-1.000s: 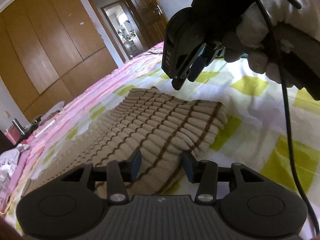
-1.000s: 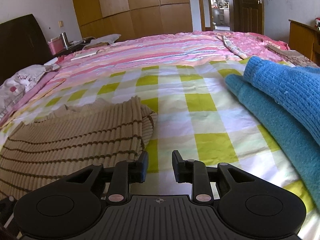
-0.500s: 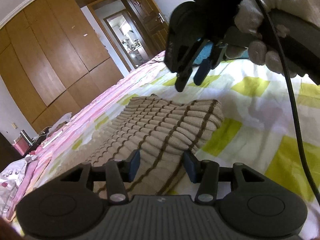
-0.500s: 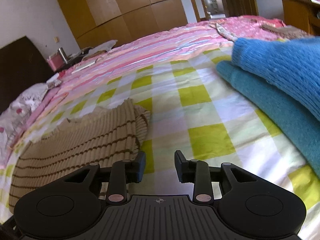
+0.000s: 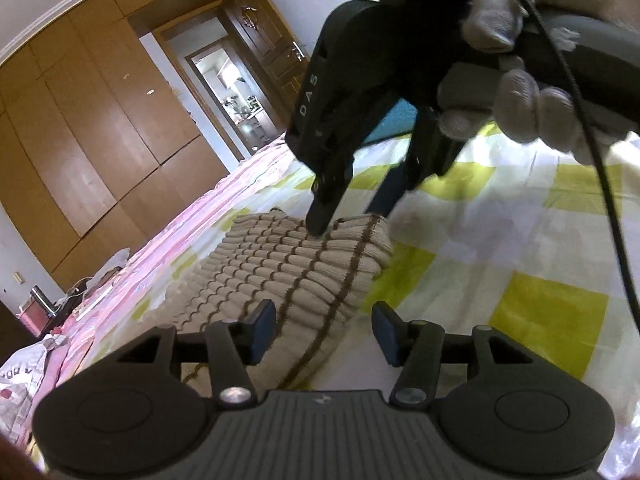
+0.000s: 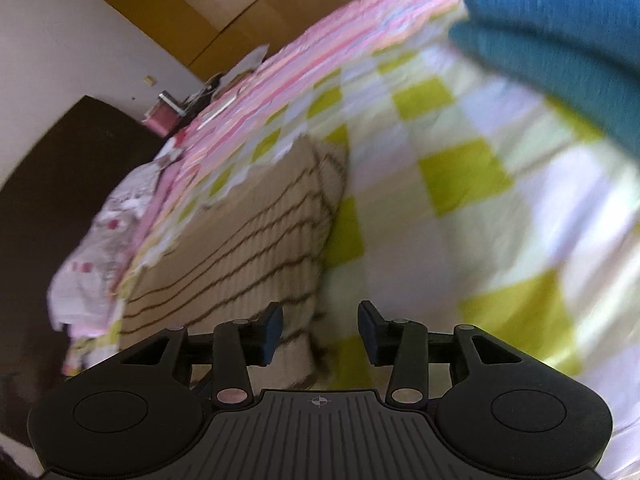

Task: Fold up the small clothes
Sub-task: 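Grasp the striped sweater bundle edge with the left gripper while the right gripper grasps beside it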

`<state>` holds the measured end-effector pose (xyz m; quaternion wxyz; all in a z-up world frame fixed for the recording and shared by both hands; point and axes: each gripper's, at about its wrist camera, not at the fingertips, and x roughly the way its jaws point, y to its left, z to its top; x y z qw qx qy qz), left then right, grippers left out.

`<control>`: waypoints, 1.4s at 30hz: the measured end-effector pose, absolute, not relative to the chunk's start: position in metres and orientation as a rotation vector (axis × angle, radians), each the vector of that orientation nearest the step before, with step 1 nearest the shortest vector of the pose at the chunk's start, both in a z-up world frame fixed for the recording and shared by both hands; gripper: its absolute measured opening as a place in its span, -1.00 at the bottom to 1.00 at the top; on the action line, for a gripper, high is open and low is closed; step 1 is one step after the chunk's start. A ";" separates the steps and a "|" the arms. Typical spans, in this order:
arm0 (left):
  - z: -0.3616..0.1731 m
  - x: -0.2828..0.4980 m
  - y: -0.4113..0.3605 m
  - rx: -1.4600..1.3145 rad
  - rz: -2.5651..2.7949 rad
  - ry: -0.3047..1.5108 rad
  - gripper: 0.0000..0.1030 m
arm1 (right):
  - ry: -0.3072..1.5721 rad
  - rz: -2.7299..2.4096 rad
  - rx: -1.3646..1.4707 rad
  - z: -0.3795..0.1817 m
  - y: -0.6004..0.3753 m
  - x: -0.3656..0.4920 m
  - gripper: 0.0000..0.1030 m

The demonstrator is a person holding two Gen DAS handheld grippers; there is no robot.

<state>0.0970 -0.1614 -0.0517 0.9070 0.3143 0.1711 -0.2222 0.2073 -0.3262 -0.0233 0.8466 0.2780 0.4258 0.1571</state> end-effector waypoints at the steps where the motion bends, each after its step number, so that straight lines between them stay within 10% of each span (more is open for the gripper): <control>1: -0.052 0.098 -0.161 0.650 -0.451 0.353 0.17 | 0.917 0.349 0.609 -0.027 -0.324 0.209 -0.19; 4: -0.052 0.097 -0.159 0.649 -0.421 0.347 0.26 | 0.958 0.389 0.647 -0.036 -0.316 0.216 -0.19; 8: -0.052 0.097 -0.164 0.657 -0.419 0.335 0.31 | 0.989 0.429 0.747 -0.038 -0.316 0.224 -0.67; 16: -0.056 0.111 -0.184 0.713 -0.361 0.299 0.49 | 0.934 0.482 0.867 -0.016 -0.325 0.224 -0.74; 20: -0.045 0.132 -0.180 0.634 -0.334 0.352 -0.16 | 0.941 0.461 0.808 -0.012 -0.326 0.226 -0.67; 25: -0.038 0.147 -0.171 0.548 -0.352 0.412 -0.46 | 0.893 0.361 0.813 -0.019 -0.340 0.243 0.06; 37: -0.034 0.144 -0.163 0.480 -0.381 0.404 -0.52 | 0.852 0.318 0.863 -0.053 -0.319 0.308 0.00; 42: -0.030 0.148 -0.155 0.438 -0.387 0.409 -0.54 | 0.854 0.302 0.896 -0.057 -0.320 0.321 -0.53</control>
